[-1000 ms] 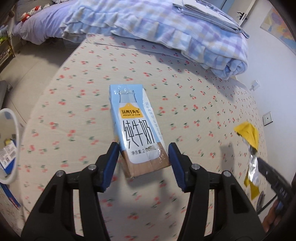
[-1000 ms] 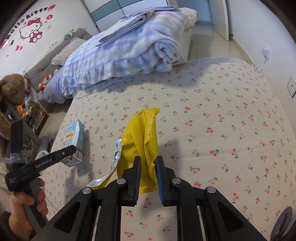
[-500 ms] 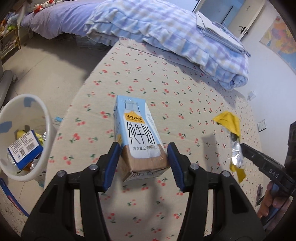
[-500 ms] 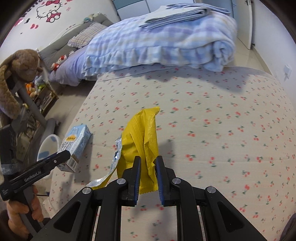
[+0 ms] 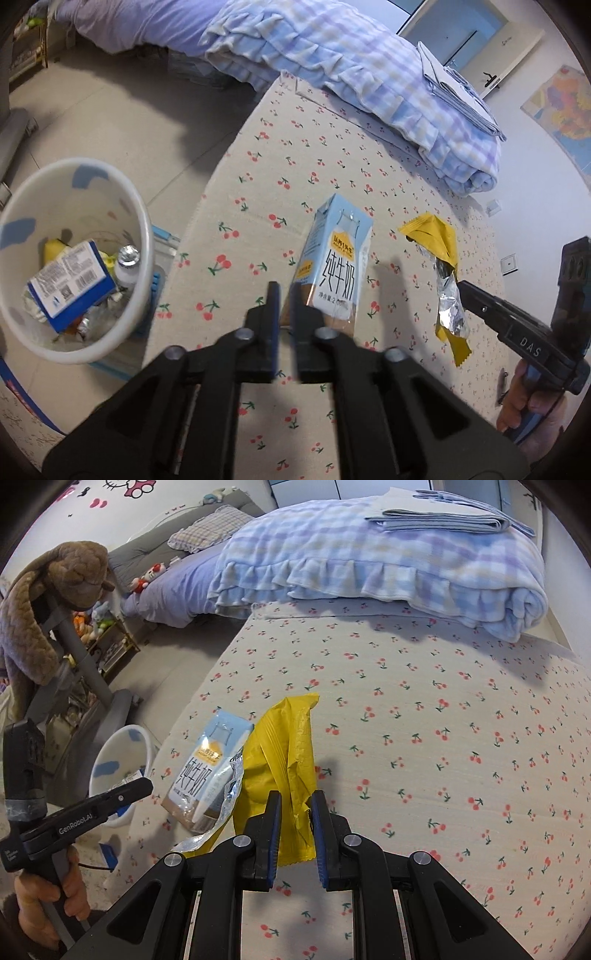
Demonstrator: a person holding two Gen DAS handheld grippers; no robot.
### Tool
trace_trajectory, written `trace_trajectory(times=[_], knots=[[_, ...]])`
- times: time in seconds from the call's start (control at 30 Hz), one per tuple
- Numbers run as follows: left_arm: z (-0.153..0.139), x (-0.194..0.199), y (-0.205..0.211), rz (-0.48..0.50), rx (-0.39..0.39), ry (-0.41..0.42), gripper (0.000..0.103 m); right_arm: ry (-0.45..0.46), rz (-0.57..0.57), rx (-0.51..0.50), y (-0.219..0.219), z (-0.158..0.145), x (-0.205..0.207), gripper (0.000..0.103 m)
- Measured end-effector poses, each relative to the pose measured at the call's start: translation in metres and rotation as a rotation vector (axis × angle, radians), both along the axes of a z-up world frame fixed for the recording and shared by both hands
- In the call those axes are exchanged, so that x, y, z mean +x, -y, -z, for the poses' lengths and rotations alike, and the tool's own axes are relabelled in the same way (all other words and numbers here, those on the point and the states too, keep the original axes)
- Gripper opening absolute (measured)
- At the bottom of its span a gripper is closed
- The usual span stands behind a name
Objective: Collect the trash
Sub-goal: 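Carry the carton with the left tool and wrapper with the right tool, drop into bin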
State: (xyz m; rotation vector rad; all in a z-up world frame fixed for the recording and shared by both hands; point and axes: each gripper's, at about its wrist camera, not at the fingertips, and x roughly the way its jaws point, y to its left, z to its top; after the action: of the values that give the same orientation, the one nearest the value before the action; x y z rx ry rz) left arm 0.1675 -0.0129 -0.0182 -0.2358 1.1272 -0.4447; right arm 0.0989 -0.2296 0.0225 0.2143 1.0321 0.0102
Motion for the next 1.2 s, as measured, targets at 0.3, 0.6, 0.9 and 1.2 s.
trace_trajectory(times=[0.3, 0.6, 0.9, 1.2], knots=[[-0.002, -0.001, 0.045, 0.111, 0.069, 0.046, 0.060, -0.022, 0.066, -0.007, 0.025, 0.008, -0.006, 0.017], [0.028, -0.003, 0.080, 0.166, 0.203, 0.023, 0.057, -0.028, 0.127, 0.000, 0.053, 0.007, -0.026, 0.017], [0.003, -0.015, 0.061, 0.115, 0.150, 0.096, 0.056, 0.002, 0.113, 0.000, 0.051, -0.006, -0.033, 0.017], [-0.011, -0.016, -0.015, -0.016, 0.102, 0.109, 0.056, 0.025, 0.058, 0.003, 0.017, -0.017, -0.024, 0.017]])
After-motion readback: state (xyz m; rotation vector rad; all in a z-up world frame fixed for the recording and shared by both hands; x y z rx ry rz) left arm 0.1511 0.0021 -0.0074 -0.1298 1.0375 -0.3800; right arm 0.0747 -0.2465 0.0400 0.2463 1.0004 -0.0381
